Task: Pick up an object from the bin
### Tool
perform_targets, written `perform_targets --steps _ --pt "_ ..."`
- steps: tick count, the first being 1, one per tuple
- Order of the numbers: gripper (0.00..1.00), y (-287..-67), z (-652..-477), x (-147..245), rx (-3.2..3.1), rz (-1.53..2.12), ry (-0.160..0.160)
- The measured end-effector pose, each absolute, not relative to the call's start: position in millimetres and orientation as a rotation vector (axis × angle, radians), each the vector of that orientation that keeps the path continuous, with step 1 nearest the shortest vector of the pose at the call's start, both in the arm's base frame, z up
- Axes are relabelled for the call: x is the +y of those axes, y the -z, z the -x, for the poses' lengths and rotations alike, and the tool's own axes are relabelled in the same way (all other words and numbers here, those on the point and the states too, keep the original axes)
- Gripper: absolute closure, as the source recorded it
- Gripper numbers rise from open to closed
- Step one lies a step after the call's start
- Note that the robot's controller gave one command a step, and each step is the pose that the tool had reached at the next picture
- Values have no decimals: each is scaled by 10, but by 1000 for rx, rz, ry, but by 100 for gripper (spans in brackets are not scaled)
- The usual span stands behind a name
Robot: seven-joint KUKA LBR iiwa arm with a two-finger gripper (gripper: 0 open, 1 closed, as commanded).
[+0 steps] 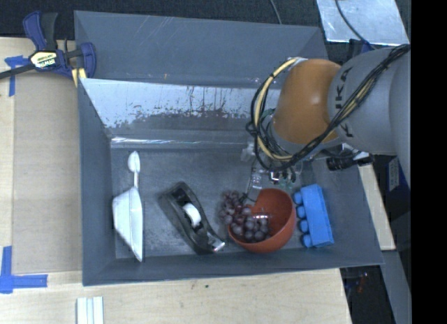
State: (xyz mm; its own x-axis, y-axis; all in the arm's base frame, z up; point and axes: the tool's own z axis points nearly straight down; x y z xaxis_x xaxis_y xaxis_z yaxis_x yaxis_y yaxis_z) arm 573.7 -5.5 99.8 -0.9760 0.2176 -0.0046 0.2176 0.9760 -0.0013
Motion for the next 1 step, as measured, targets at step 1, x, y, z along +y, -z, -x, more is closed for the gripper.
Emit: perform_targets --steps 1 --pt "0 -766 -5142 170 3091 29 4"
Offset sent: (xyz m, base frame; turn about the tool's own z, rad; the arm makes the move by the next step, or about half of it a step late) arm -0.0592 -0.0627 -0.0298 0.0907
